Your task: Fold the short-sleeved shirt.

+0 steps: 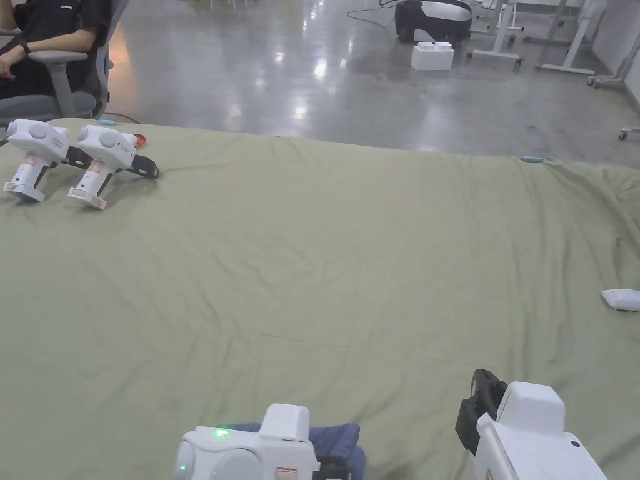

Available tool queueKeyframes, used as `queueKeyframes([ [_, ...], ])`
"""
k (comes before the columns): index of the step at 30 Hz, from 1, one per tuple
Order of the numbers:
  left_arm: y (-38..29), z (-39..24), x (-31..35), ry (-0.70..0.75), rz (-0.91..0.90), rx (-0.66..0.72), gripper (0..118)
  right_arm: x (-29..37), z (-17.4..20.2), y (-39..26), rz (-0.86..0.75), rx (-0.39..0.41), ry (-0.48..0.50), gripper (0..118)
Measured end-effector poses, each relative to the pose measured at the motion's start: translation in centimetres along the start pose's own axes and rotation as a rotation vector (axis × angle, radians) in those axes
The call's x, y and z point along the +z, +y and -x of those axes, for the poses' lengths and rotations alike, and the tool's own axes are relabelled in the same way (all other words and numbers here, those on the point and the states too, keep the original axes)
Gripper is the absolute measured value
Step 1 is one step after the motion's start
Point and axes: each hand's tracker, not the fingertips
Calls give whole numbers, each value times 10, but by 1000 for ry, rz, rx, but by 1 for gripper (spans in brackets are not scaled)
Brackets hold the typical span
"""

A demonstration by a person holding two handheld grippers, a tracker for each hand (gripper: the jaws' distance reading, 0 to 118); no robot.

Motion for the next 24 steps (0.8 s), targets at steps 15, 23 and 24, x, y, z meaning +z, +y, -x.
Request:
queueKeyframes([
  [15, -11, 30, -3, -57, 31, 41, 6, -2, 7, -6, 25, -10, 22, 0],
  [23, -37, 16, -52, -59, 31, -28, 5, -1, 3, -7, 32, -2, 9, 0],
  [24, -38, 15, -50, -56, 25, -37, 5, -1, 3, -7, 32, -1, 7, 0],
])
